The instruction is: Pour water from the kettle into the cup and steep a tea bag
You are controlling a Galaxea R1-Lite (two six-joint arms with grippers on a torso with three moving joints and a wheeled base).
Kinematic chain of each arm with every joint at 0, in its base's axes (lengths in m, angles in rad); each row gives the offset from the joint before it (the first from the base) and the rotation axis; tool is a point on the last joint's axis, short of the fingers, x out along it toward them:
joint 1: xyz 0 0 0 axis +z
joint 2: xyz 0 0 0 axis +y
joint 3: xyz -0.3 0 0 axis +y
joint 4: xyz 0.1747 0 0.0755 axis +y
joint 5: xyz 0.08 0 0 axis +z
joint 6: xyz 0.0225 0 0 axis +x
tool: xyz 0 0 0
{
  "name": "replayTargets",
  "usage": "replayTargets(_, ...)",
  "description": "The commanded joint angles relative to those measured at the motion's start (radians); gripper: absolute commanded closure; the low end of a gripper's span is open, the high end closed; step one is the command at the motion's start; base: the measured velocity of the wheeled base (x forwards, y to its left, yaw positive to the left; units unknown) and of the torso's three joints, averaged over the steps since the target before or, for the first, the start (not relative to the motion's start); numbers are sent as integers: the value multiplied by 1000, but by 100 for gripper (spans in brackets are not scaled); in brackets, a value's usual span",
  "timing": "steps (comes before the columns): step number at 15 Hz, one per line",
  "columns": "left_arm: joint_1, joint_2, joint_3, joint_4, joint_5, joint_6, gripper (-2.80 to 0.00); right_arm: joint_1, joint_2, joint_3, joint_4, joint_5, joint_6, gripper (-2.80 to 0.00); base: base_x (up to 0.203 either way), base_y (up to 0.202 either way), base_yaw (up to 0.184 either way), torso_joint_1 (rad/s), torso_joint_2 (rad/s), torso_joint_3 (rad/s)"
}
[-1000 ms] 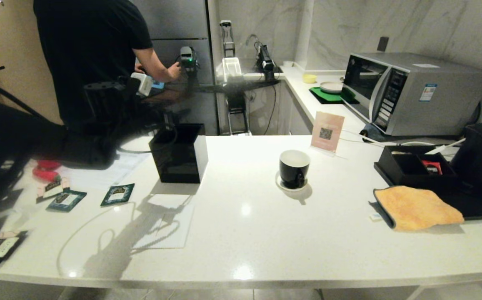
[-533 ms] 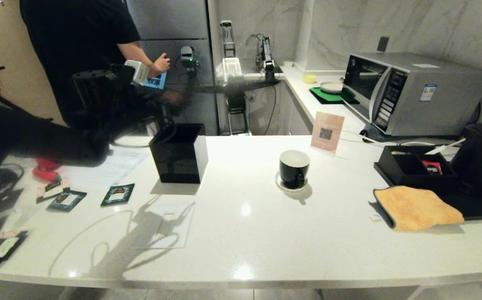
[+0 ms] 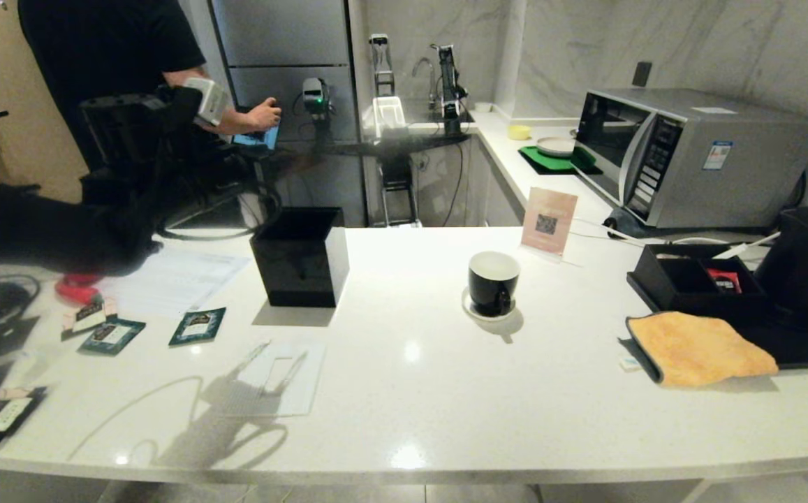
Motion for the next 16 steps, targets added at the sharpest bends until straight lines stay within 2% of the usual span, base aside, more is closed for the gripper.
replayTargets(1, -11, -48, 12, 4, -1, 0, 0, 0, 1, 0, 0, 0, 0, 0, 0, 0, 0, 0, 0, 0)
replayTargets(7, -59, -176, 110, 90, -1, 0, 0, 0, 1, 0, 0, 1, 0, 0, 0, 0, 0, 0, 0, 0)
replayTargets(11, -88, -289, 183, 203, 1, 2, 0, 0, 1, 0, 0, 1, 0, 0, 0, 0, 0, 0, 0, 0)
replayTargets(16, -91, -432, 324, 296, 1, 3, 0, 0, 0, 0, 0, 0, 1, 0, 0, 0, 0, 0, 0, 0)
